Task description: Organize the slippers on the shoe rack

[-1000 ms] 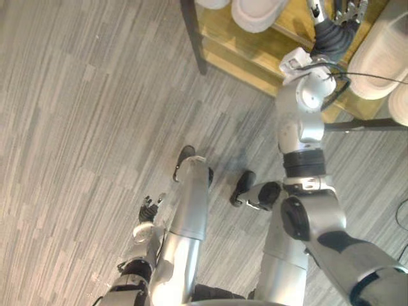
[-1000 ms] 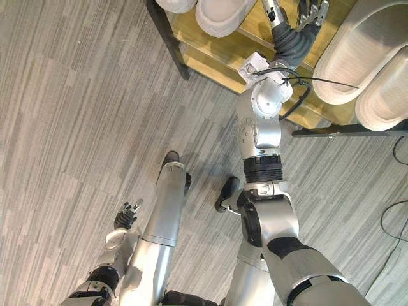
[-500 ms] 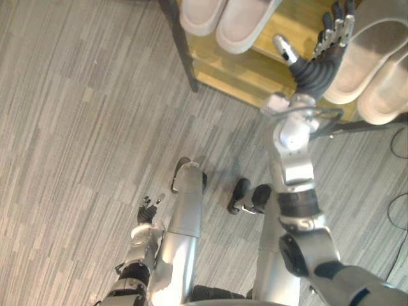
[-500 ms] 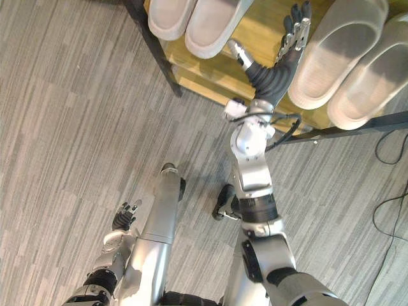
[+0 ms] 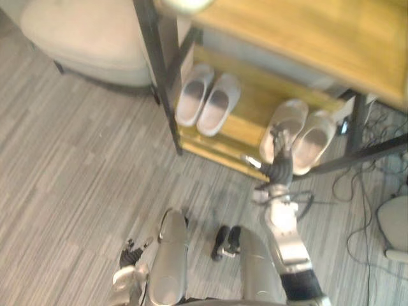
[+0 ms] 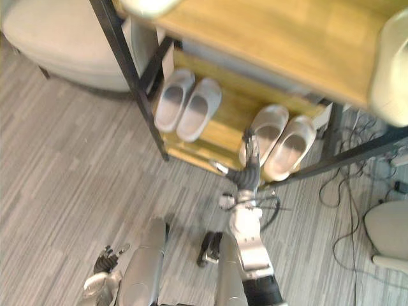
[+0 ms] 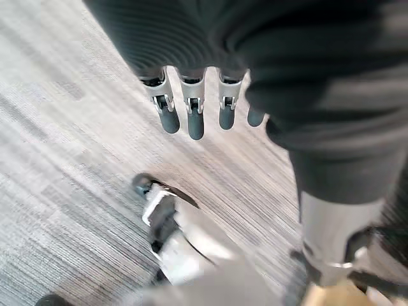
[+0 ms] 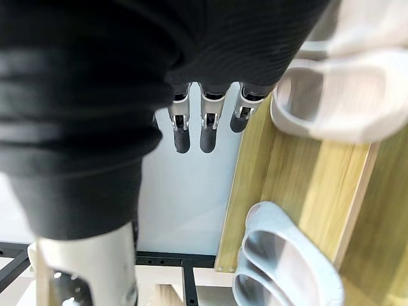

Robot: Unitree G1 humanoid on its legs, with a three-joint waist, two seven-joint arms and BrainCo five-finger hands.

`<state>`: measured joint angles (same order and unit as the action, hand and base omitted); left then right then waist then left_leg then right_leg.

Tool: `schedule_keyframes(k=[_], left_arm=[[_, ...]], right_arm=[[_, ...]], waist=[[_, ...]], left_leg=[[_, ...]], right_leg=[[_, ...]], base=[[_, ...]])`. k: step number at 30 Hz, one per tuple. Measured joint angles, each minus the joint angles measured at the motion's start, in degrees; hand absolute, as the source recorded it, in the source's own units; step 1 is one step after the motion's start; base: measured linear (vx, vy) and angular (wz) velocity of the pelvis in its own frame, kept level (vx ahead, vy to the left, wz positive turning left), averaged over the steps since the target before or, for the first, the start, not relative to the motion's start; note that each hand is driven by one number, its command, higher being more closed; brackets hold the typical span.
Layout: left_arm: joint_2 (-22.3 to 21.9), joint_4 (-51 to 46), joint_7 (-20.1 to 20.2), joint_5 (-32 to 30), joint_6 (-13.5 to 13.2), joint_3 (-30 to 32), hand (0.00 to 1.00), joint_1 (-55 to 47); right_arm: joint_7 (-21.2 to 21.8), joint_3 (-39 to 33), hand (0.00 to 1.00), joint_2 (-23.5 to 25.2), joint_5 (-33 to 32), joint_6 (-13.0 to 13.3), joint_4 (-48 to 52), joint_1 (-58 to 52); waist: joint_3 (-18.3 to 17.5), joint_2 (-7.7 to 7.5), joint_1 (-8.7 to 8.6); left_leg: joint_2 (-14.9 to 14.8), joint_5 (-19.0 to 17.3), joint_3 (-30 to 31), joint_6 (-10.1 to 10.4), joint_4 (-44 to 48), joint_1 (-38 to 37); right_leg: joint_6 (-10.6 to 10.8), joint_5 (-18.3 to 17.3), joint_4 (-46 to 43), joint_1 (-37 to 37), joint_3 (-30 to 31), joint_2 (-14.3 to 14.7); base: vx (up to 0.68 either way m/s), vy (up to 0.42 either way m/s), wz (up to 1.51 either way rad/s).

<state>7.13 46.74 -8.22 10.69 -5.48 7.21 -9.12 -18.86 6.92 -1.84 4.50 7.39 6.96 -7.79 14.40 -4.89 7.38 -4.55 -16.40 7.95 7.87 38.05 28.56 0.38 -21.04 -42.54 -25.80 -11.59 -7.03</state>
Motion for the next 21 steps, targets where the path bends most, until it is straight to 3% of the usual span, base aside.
schedule_keyframes(k=[3,9,12,16,21], left_arm=[[2.12,-0.08,1.16,-0.55,-0.09,-4.11,0.00,-1.62],[2.07,-1.78,3.49,-0.57,-0.47,-11.99,0.00,0.49],[0.69,-3.74,4.12,-0.70,-0.48,-14.86,0.00,1.57],[0.87,-5.16,5.03,-1.11,-0.60,-16.84,0.00,1.96],[1.08,-9.44,5.04,-1.74,-0.47,-21.27,0.00,2.60]], right_arm=[[2.53,-4.24,0.00,-1.12,-0.08,0.05,-6.57,-4.66],[6.32,-11.71,0.00,-2.43,-0.07,-0.81,-29.40,-7.03],[7.63,-14.85,0.00,-2.79,-0.13,-1.04,-39.52,-6.75],[9.14,-18.15,0.00,-3.14,-1.13,-2.27,-51.69,-5.83],[9.82,-19.39,0.00,-3.01,-2.42,-2.92,-58.22,-5.81]], waist=[[-2.98,-0.02,-1.11],[-8.34,3.05,-4.32],[-9.30,3.50,-4.71],[-10.34,4.02,-5.54],[-10.75,4.70,-6.12]], left_leg=[[0.12,2.76,-2.08,-1.10,-8.22,-6.35],[1.19,10.79,-3.90,-2.72,-26.65,-18.45],[1.40,12.86,-5.33,-3.24,-32.02,-22.91],[1.50,14.41,-6.70,-3.61,-36.14,-26.74],[1.62,16.11,-6.87,-3.72,-39.39,-28.64]], right_leg=[[1.09,3.40,8.47,5.80,0.95,0.06],[3.16,13.23,29.42,18.50,0.68,0.31],[3.69,16.38,35.83,22.77,1.57,0.72],[3.92,18.26,39.32,25.45,2.97,0.93],[3.80,19.20,40.91,26.04,3.33,1.22]], base=[[0.13,0.117,-0.14],[0.11,0.090,-0.02],[0.07,0.051,-0.20],[0.01,0.021,-0.19],[-0.03,0.004,-0.02]])
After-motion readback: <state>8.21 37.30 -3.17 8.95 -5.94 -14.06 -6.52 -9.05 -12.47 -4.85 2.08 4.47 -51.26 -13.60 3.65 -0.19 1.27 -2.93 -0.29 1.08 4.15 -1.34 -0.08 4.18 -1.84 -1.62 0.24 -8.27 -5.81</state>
